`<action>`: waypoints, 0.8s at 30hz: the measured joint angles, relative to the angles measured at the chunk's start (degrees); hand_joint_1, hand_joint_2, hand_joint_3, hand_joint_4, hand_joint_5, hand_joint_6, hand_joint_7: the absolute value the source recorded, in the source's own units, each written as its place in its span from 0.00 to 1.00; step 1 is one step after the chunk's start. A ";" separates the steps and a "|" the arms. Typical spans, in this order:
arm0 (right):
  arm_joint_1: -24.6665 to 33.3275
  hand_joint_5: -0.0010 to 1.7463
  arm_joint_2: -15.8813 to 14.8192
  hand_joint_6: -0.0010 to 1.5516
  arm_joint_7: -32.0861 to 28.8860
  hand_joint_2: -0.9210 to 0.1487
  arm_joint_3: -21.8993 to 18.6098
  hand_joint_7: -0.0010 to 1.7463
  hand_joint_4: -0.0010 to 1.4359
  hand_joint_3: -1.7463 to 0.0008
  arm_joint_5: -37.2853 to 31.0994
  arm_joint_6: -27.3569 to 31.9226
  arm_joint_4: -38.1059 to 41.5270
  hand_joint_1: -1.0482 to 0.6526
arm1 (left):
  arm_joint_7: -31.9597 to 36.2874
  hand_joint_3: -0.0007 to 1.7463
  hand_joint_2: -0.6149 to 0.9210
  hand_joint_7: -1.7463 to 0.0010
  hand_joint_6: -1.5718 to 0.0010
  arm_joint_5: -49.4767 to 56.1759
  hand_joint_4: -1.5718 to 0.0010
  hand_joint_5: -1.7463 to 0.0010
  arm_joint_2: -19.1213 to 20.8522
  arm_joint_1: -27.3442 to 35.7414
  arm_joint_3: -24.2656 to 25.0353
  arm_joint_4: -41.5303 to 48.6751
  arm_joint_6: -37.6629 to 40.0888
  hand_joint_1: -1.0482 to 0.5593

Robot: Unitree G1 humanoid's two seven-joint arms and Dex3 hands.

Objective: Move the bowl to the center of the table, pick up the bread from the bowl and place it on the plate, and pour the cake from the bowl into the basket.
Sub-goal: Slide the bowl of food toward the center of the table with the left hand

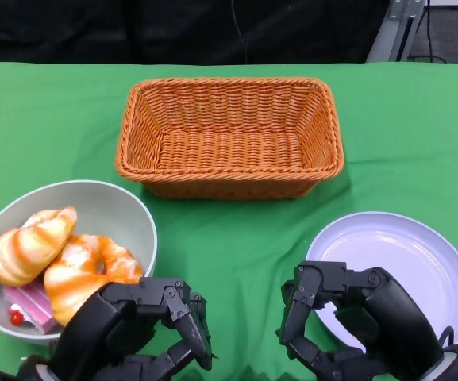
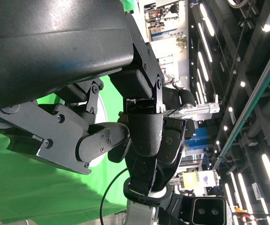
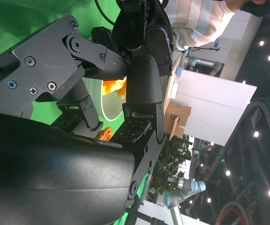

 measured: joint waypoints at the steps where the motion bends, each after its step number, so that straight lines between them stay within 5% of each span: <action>1: 0.00 0.93 0.00 0.54 0.00 0.42 0.00 0.79 0.62 0.41 0.00 0.00 0.00 0.48 | 0.00 0.44 0.84 0.37 0.46 0.03 0.52 0.17 0.00 0.00 0.00 0.00 -0.02 0.61; 24: -0.05 0.92 0.02 0.54 0.05 0.42 -0.28 0.80 0.63 0.41 -0.12 -0.55 0.16 0.48 | 0.00 0.48 0.82 0.34 0.47 0.12 0.52 0.16 0.00 -0.08 -0.01 0.22 -0.16 0.61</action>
